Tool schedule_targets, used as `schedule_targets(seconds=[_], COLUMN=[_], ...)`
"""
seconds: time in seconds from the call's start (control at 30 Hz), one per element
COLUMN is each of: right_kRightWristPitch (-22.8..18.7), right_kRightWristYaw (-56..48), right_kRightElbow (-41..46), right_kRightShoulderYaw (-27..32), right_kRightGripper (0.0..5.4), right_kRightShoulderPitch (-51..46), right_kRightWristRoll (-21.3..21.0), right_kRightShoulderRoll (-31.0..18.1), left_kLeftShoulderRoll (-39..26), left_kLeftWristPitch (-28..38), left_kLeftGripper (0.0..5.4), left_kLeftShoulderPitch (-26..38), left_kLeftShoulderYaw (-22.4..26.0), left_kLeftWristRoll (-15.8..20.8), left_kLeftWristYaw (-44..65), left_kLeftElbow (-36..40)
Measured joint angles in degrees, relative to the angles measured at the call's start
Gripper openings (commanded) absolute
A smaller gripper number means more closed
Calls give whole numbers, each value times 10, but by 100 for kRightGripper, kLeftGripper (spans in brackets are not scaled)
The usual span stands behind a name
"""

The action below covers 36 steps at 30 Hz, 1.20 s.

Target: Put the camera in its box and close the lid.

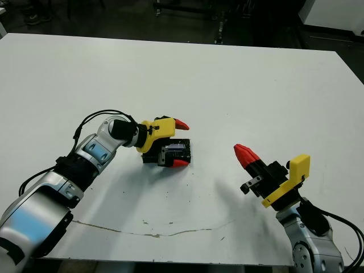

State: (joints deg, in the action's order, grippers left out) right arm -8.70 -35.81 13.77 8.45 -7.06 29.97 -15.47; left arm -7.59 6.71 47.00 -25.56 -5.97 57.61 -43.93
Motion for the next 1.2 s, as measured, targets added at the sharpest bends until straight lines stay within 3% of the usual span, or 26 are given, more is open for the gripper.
schedule_targets(seconds=[0.13, 0.33, 0.53, 0.93, 1.03, 1.2], right_kRightWristPitch=[0, 0, 0, 3, 3, 3], right_kRightWristYaw=[0, 0, -2, -2, -2, -2], right_kRightElbow=[0, 0, -2, -3, -3, -2], right_kRightShoulderYaw=[0, 0, 0, -1, -1, -1], right_kRightGripper=[0, 0, 0, 0, 0, 0], right_kRightShoulderPitch=[0, 0, 1, 1, 1, 1], right_kRightWristRoll=[1, 0, 2, -5, -5, -5], right_kRightShoulderRoll=[0, -1, -1, -1, -1, -1], left_kLeftShoulderRoll=[3, 3, -10, -49, -58, -59], left_kLeftWristPitch=[10, -13, -97, -169, -197, -211], left_kLeftGripper=[538, 538, 538, 538, 538, 538], left_kLeftShoulderPitch=[-2, -25, -58, -103, -120, -190], left_kLeftShoulderYaw=[15, 64, 85, 125, 147, 211], left_kLeftWristRoll=[15, 82, 137, 185, 204, 239], left_kLeftWristYaw=[6, 39, 82, 99, 89, 6], left_kLeftElbow=[-14, -5, 78, 155, 179, 284])
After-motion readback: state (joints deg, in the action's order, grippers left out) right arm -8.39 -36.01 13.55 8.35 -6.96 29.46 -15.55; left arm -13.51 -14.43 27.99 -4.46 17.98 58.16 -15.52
